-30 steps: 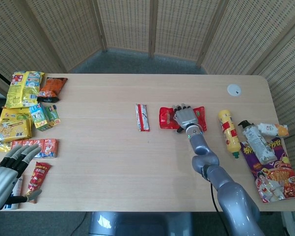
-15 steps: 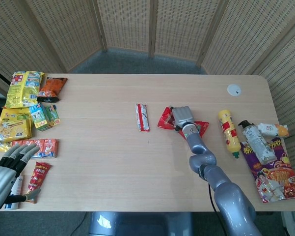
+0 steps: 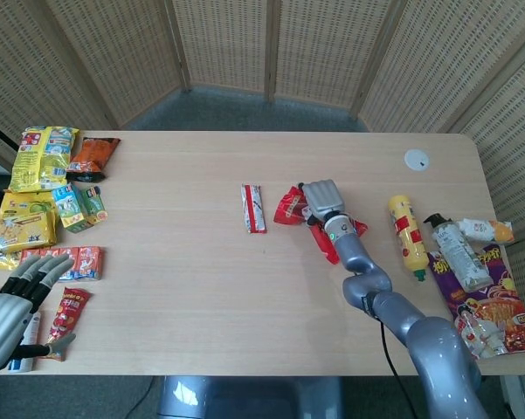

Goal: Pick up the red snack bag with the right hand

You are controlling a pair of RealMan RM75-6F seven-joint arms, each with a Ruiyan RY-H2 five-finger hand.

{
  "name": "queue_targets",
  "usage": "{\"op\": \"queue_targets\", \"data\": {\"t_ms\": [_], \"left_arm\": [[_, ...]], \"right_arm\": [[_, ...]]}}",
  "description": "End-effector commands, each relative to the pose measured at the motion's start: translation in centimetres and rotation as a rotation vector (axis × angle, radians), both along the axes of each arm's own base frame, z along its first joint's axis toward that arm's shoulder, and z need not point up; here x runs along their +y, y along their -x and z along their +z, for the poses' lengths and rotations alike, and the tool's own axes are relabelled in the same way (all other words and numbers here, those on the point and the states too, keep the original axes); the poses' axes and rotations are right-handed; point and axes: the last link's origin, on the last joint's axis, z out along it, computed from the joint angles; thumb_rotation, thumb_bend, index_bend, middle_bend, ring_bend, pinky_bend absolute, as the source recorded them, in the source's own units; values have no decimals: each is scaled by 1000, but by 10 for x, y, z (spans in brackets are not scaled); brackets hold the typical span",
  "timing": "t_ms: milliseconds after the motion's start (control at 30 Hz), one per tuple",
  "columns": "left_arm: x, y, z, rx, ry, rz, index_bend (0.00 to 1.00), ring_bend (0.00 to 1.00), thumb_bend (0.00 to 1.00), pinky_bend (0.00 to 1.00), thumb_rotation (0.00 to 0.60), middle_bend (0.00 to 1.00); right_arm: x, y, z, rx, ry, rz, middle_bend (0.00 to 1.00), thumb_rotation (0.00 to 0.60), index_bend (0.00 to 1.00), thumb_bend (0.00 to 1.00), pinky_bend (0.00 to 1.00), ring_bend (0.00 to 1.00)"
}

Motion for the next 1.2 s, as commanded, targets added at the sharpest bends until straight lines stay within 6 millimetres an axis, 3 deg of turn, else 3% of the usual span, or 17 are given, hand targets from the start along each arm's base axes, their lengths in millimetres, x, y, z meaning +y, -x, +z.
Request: {"op": "queue_targets", "data": {"t_ms": [33, 300, 533, 733, 1200], "left_arm": [[1, 0, -3, -2, 10, -2, 0, 0, 198, 0, 557, 0], [-3, 1, -11, -16, 44, 4, 0, 0, 198, 0, 558, 0], [-18, 7, -16, -36, 54, 27, 0, 0, 201, 0, 559, 0], [-27, 7, -15, -37, 46, 27, 0, 0, 202, 0, 558, 0], [-42, -3, -9, -23, 30, 9, 0, 0, 201, 0, 558, 0]], "right_arm": [[2, -9, 34, -31, 61, 50, 1000, 600, 665, 344, 1000, 1000], [23, -53, 84, -159, 117, 96, 1000, 600, 665, 352, 1000, 1000], [38, -86, 114, -253, 142, 122, 1000, 600, 667, 356, 1000, 1000], [46, -104, 126, -302, 146, 144, 1000, 600, 671, 358, 1000, 1000], [59, -113, 139, -355, 145, 168, 1000, 600, 670, 358, 1000, 1000]]}}
